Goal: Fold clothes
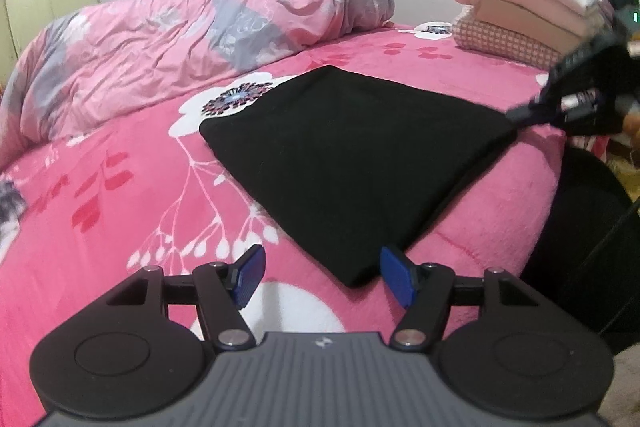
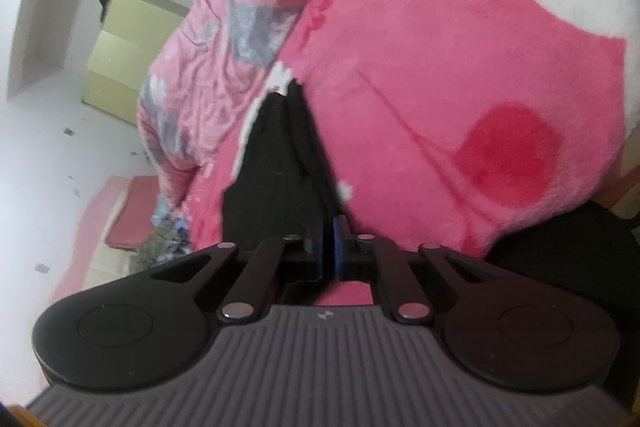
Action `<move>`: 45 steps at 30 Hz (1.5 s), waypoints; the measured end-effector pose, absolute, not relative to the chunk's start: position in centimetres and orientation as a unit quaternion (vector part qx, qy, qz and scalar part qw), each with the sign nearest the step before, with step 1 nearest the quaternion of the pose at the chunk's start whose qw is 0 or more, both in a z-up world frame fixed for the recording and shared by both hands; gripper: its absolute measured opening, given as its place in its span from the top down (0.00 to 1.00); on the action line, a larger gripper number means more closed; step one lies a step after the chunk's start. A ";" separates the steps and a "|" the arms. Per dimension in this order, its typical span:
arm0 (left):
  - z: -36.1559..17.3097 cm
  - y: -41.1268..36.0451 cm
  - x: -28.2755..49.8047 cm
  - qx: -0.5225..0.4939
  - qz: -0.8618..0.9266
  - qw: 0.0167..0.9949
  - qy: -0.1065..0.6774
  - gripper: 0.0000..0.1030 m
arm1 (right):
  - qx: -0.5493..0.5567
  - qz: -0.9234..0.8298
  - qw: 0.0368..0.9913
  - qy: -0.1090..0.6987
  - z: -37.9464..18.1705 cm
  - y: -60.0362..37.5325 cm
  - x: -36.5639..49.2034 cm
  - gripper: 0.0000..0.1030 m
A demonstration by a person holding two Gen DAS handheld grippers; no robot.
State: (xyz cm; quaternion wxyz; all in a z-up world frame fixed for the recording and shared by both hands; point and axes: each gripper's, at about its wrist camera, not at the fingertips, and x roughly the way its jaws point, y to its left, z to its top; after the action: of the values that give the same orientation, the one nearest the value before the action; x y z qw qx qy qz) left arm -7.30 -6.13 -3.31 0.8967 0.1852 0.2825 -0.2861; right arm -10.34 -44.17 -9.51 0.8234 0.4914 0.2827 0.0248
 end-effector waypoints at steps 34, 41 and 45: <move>-4.1 -5.2 -4.2 0.078 -0.255 0.902 0.339 0.35 | 0.035 0.087 0.962 0.258 -2.7 -31.1 -8.8 0.91; -4.2 -5.1 -4.1 0.072 -0.255 0.903 0.339 0.34 | 0.032 0.091 0.950 0.299 -5.7 -30.3 -7.4 0.91; -4.3 -5.0 -4.1 0.071 -0.255 0.903 0.337 0.34 | 0.055 0.099 0.948 0.299 -6.7 -31.0 -8.1 0.91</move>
State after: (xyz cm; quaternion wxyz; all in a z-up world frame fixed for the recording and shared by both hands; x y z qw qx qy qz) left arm -4.07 -4.99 -4.29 0.9034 0.0706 0.3373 -0.2551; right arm -8.05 -31.05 -6.75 0.9475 0.0551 0.2991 0.0987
